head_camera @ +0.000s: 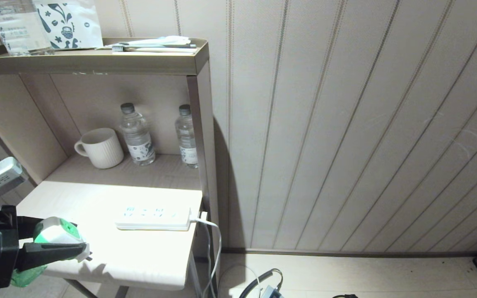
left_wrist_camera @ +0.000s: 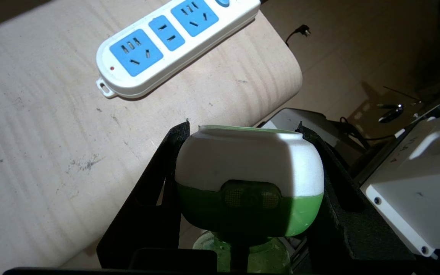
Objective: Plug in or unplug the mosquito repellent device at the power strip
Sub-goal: Place the mosquito repellent liquid on the table
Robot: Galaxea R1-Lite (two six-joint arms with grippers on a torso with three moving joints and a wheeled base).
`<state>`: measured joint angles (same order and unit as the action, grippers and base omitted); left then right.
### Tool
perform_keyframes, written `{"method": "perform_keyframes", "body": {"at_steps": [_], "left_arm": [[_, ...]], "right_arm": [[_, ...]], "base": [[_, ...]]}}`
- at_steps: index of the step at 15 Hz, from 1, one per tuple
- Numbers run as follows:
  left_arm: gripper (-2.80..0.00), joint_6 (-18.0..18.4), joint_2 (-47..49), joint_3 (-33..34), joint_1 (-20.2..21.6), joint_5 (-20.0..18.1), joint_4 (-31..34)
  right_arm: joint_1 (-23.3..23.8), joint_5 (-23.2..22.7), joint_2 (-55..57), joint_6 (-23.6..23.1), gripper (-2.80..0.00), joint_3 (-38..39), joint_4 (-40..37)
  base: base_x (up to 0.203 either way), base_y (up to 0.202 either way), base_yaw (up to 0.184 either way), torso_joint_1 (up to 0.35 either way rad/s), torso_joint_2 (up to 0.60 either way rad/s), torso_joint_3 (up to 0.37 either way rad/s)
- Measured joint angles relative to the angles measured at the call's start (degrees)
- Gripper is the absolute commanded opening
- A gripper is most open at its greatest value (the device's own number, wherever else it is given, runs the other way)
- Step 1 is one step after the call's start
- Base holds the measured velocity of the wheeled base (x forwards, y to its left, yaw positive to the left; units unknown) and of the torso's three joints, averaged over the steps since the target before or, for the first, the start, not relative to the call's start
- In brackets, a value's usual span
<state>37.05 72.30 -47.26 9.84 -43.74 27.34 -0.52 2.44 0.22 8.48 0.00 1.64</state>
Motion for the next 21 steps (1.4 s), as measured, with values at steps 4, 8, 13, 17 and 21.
{"method": "perform_keyframes", "body": {"at_steps": [4, 8, 13, 17, 21], "left_arm": [[-2.80, -2.1, -1.1, 0.1, 4.0, 0.0, -0.5], [-2.80, -12.9, -5.6, 0.8, 6.3, 0.5, -4.6], [-2.80, -29.2, -10.4, 16.0, 7.7, 11.6, -33.5], [-2.80, -42.7, -3.0, 30.3, 9.7, 17.9, -69.2], [-2.80, -49.0, 12.0, 35.2, 10.2, 25.8, -98.6]], "right_arm": [[0.0, 0.0, 0.0, 0.0, -2.80, 0.0, 0.0], [0.0, 0.0, 0.0, 0.0, -2.80, 0.0, 0.0], [0.0, 0.0, 0.0, 0.0, -2.80, 0.0, 0.0], [0.0, 0.0, 0.0, 0.0, -2.80, 0.0, 0.0], [0.0, 0.0, 0.0, 0.0, -2.80, 0.0, 0.0]], "base": [[0.000, 0.000, 0.000, 0.000, 0.00, 0.000], [0.000, 0.000, 0.000, 0.000, 0.00, 0.000], [0.000, 0.000, 0.000, 0.000, 0.00, 0.000], [0.000, 0.000, 0.000, 0.000, 0.00, 0.000], [0.000, 0.000, 0.000, 0.000, 0.00, 0.000]]}}
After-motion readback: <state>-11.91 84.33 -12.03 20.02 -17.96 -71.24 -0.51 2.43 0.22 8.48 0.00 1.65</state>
